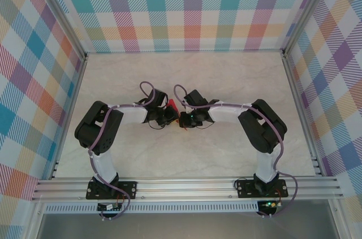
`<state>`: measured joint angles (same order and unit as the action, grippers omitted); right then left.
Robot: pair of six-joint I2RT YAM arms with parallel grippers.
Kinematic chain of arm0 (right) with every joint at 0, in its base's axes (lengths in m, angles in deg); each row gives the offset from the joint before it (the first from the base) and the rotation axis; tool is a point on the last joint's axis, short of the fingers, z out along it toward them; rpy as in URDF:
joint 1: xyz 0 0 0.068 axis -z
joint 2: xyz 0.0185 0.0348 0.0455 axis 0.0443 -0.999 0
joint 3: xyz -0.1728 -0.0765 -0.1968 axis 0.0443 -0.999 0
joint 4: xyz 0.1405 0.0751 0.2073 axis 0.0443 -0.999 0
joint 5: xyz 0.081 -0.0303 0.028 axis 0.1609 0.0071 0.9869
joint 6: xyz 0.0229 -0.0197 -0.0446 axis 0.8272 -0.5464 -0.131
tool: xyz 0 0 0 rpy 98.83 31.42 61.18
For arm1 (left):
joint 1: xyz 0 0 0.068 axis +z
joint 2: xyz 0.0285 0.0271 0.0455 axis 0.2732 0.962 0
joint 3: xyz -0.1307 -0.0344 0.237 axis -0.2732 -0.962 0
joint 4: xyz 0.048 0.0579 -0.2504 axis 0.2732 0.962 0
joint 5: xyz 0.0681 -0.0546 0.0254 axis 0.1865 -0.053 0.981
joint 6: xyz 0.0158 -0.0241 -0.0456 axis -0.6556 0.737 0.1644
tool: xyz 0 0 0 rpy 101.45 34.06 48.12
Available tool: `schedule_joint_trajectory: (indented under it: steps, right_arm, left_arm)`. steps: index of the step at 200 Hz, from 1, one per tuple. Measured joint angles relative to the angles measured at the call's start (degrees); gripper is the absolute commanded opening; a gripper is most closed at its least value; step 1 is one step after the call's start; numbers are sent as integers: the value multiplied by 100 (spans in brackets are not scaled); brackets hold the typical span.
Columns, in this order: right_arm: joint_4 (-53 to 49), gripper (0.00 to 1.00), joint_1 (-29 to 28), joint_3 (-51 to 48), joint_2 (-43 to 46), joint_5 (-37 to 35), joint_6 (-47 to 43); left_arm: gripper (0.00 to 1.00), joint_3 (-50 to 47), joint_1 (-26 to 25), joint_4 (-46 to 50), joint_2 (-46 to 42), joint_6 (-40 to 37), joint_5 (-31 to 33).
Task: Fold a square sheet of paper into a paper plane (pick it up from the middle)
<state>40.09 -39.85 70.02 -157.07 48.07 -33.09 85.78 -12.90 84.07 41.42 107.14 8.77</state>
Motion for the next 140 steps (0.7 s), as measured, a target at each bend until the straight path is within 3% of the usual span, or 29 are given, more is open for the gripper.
schedule_joint_trajectory:
  steps: [140]
  right_arm:
    - [-378,6,-15,122,-9,-446,2]
  left_arm:
    - [13,70,-11,136,0,0,66]
